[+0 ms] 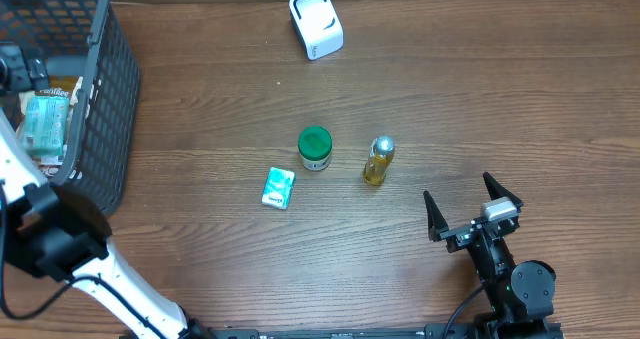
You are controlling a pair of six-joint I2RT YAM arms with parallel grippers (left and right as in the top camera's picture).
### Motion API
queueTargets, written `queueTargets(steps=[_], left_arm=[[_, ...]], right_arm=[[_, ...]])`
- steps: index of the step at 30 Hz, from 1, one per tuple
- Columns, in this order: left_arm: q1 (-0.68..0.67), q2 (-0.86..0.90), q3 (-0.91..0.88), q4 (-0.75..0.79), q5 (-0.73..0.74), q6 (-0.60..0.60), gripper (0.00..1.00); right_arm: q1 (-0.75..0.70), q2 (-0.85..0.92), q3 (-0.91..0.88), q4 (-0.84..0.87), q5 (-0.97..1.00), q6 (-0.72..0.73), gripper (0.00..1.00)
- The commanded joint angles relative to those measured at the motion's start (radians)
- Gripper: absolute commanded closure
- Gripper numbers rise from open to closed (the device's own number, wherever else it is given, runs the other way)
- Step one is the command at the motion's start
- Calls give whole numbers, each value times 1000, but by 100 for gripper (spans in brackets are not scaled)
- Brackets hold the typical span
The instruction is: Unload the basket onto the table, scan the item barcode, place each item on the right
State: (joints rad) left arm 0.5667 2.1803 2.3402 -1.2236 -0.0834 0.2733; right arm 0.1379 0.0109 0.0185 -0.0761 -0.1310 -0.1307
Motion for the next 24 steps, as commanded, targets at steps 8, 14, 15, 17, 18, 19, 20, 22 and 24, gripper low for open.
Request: queueTargets(steps=[8, 14, 15, 17, 18, 19, 20, 22, 24], left_arm=[[-2, 148, -125, 32, -32, 82, 0], [14, 149, -220, 88, -32, 116, 0], [18, 149, -228, 94, -32, 116, 0], [29, 149, -232, 97, -32, 116, 0], [33, 149, -232, 100, -31, 116, 0], [36, 149, -232, 103, -31, 116, 0], [39, 149, -232, 103, -31, 116, 0], [42, 149, -232, 108, -28, 116, 0], [42, 148, -232, 117, -27, 115, 0]], right_arm=[[-3, -8, -11, 3, -2, -1, 0], [-3, -8, -11, 4, -2, -1, 0], [-3, -8, -11, 3, -2, -2, 0], [-3, -8, -11, 3, -2, -2, 0], [-3, -8, -11, 3, -2, -2, 0], [-3, -8, -11, 3, -2, -1, 0], [-3, -8, -11, 3, -2, -2, 0], [-3, -8, -11, 3, -2, -2, 0], [-3, -8, -11, 4, -2, -1, 0]])
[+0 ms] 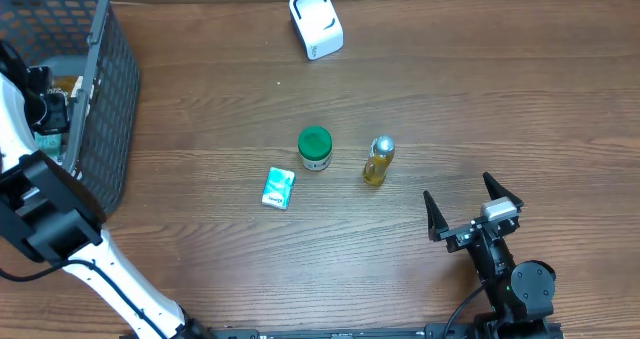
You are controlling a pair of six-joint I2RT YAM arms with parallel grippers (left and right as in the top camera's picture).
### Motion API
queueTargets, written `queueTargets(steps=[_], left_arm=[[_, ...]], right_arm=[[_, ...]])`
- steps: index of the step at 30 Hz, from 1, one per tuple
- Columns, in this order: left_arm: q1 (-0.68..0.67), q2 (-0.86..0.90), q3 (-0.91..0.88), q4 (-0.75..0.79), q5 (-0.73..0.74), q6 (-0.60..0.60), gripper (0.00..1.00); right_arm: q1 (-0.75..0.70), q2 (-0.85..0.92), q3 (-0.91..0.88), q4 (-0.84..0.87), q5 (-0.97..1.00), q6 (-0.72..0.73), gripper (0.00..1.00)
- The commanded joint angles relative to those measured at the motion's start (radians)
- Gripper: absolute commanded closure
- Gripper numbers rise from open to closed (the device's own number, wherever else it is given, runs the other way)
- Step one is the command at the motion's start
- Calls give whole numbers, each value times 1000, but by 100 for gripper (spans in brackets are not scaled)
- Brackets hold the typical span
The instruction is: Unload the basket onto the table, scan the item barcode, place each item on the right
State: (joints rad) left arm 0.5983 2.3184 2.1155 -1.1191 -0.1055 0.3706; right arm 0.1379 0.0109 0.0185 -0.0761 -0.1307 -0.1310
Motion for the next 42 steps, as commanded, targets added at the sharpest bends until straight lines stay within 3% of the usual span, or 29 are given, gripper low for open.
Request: queueTargets(steps=[1, 20, 33, 35, 36, 38, 42], left_arm=[[11, 10, -5, 18, -4, 18, 0], [10, 25, -21, 58, -27, 0, 0], [10, 148, -21, 43, -34, -1, 0], [10, 160, -21, 39, -34, -1, 11], [10, 161, -21, 35, -32, -1, 23], [10, 161, -21, 36, -32, -12, 57], [10, 153, -17, 34, -31, -54, 70]], right_arm=[[-3, -8, -10, 3, -2, -1, 0], [-3, -8, -11, 4, -2, -1, 0], [-3, -8, -11, 3, -2, -1, 0], [-3, -8, -11, 3, -2, -1, 0], [-3, -8, -11, 3, -2, -1, 0], [-3, -8, -11, 3, -2, -1, 0], [-3, -8, -11, 3, -2, -1, 0]])
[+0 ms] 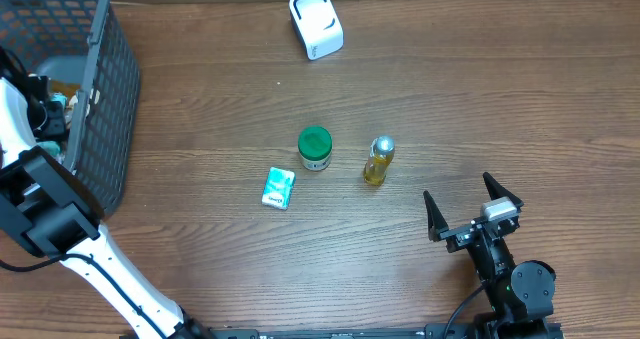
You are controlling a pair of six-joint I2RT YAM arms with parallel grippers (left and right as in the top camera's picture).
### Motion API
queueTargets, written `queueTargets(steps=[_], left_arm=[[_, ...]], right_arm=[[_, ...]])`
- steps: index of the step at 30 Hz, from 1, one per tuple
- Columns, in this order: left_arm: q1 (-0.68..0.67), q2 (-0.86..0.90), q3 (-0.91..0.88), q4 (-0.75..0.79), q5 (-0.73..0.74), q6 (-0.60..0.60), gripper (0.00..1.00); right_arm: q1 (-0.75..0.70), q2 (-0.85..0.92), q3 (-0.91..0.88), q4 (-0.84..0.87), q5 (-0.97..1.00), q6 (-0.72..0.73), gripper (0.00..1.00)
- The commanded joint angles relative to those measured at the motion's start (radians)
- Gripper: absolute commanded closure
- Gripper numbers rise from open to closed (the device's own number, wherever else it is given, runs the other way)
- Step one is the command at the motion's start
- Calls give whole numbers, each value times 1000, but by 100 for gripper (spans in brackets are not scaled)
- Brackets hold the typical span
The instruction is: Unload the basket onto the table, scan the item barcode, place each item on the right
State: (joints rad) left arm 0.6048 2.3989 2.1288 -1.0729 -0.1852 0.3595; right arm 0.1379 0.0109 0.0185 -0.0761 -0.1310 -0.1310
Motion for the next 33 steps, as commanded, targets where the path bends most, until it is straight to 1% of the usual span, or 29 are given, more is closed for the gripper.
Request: queueTargets(steps=[1, 3, 5, 10, 13, 17, 21, 24, 26, 29, 33], left_arm=[[2, 69, -24, -13, 51, -58, 73], [-5, 48, 13, -32, 80, -105, 79], [-10, 19, 62, -50, 112, -136, 80], [-20, -64, 217, -94, 152, -231, 90], [-21, -135, 305, -109, 153, -286, 90], [-22, -243, 369, -109, 163, -340, 91], [-24, -358, 396, -107, 279, -363, 91], [-24, -432, 396, -108, 295, -385, 89], [-24, -472, 396, -133, 329, -387, 88], [-32, -515, 396, -183, 417, -405, 87], [-96, -545, 396, -302, 422, -420, 83]], right_arm=[[-3, -8, -11, 3, -2, -1, 0], [-3, -8, -11, 3, -2, -1, 0], [-3, -8, -11, 3, -2, -1, 0], [-3, -8, -11, 3, -2, -1, 0], [-3, -8, -11, 3, -2, -1, 0], [-3, -8, -11, 3, -2, -1, 0], [-3, -8, -11, 3, -2, -1, 0], [-3, -8, -11, 3, -2, -1, 0], [-3, -8, -11, 3, -2, -1, 0], [-3, -8, -11, 4, -2, -1, 0], [-3, -8, -11, 4, -2, -1, 0]])
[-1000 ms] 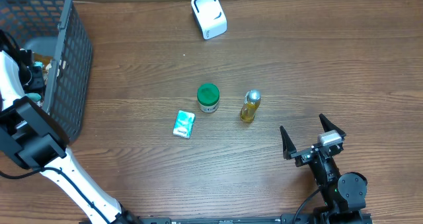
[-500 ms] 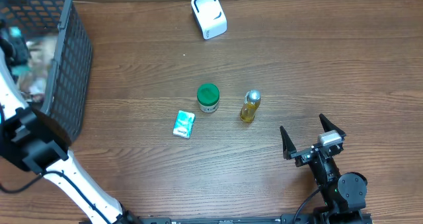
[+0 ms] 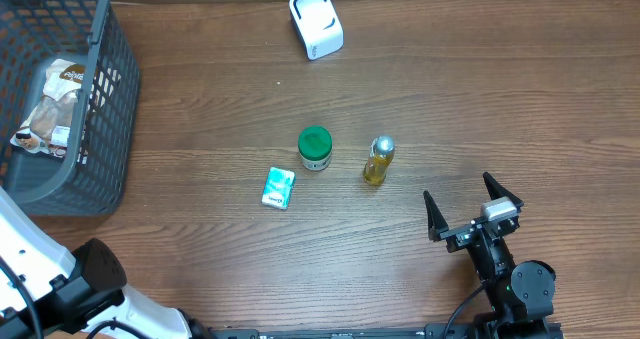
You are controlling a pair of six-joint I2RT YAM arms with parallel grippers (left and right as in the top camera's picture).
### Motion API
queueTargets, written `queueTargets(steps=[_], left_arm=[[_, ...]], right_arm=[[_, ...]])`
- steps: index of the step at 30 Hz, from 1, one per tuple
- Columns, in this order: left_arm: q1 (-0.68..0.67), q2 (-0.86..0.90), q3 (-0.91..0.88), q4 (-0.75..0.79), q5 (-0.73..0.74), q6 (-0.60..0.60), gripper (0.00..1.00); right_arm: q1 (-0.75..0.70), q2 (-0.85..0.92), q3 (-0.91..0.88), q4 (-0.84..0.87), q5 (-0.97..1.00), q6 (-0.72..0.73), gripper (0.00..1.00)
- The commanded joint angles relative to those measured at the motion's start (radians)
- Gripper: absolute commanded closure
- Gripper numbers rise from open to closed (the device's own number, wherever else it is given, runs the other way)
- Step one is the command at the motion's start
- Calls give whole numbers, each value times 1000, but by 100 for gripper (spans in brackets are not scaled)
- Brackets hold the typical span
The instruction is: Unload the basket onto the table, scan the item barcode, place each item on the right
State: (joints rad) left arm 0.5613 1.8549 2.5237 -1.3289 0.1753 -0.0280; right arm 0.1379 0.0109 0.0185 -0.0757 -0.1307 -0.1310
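A white barcode scanner [image 3: 316, 23] stands at the far edge of the table. Mid-table are a green-lidded jar [image 3: 315, 148], a small yellow bottle with a silver cap [image 3: 378, 160] and a teal box [image 3: 278, 188]. The dark wire basket [image 3: 110, 109] at the left holds a brown-and-white bag [image 3: 48, 109]. Only a white link of my left arm [image 3: 30, 244] shows at the lower left corner, and its gripper is out of view. My right gripper [image 3: 472, 211] rests open and empty near the front right, well clear of the items.
The wooden table [image 3: 500, 99] carries nothing else. The basket's tall mesh wall stands between the left arm and the middle items.
My left arm was reaching down inside the basket; now it is out of the basket, at the lower left corner of the view. The brown-and-white bag now shows uncovered. The right arm is unchanged.
At first my left arm was over the basket, where a green packet lay. At the two later moments it was lower inside the basket, covering the contents. Now the arm is out, and no green packet shows in the basket. The table items never moved.
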Motion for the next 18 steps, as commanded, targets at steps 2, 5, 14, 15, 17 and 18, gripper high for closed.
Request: queueTargets(steps=[2, 5, 14, 15, 17, 18], left_arm=[[-103, -1, 0, -109, 62, -39, 82], [-207, 3, -15, -189, 62, -51, 82], [-566, 6, -247, -241, 46, -142, 80], [-606, 6, -303, -229, 46, -168, 79], [-672, 6, -404, -198, 46, -214, 76], [-699, 6, -450, -180, 47, -232, 75]], right_arm=[[-3, -8, -11, 3, -2, -1, 0], [-3, -8, -11, 3, -2, -1, 0], [-3, -8, -11, 3, -2, -1, 0], [-3, -8, -11, 3, -2, -1, 0], [-3, -8, -11, 3, -2, -1, 0], [-3, -8, -11, 3, -2, -1, 0]])
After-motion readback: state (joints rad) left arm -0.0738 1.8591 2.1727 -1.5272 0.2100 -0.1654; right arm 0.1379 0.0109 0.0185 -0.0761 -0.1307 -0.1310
